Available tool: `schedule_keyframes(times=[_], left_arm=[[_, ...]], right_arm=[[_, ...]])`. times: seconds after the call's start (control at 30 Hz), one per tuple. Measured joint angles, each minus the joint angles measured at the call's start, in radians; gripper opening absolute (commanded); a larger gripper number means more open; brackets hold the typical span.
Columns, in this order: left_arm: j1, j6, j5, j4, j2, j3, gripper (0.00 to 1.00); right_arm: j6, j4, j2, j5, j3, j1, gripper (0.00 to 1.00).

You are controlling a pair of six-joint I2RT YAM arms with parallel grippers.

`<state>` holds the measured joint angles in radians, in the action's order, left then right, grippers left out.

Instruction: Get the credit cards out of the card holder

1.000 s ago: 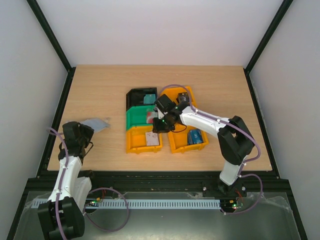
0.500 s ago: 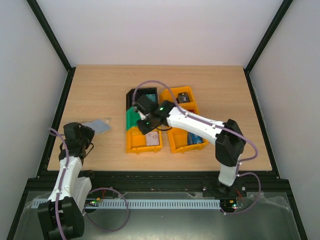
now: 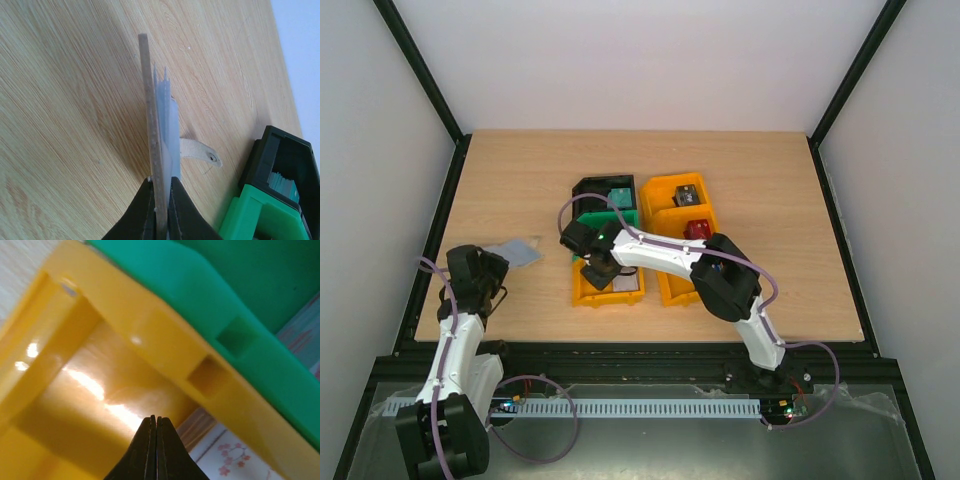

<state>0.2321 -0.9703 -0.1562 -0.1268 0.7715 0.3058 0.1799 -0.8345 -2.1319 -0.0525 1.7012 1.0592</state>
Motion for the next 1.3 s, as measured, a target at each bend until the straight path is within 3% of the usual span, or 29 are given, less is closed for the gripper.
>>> schedule_keyframes(times=[0.43, 0.87, 1.13, 1.3], left_arm=[[0.005, 0.0, 0.0, 0.0, -0.002, -0.01, 0.02], [0.016, 0.0, 0.001, 0.0, -0.002, -0.01, 0.02], [0.02, 0.017, -0.009, 0.0, -0.002, -0.01, 0.02], [0.02, 0.093, -0.048, -0.037, 0.005, 0.069, 0.02]], right_arm=[[0.002, -0.052, -0.011, 0.183, 0.002, -0.001, 0.02], [-0.042, -0.045, 0.012, 0.1, 0.049, 0.005, 0.02], [-0.028, 0.041, 0.16, 0.045, 0.047, -0.008, 0.02], [0.024, 0.14, 0.327, 0.005, -0.003, -0.095, 0.02]])
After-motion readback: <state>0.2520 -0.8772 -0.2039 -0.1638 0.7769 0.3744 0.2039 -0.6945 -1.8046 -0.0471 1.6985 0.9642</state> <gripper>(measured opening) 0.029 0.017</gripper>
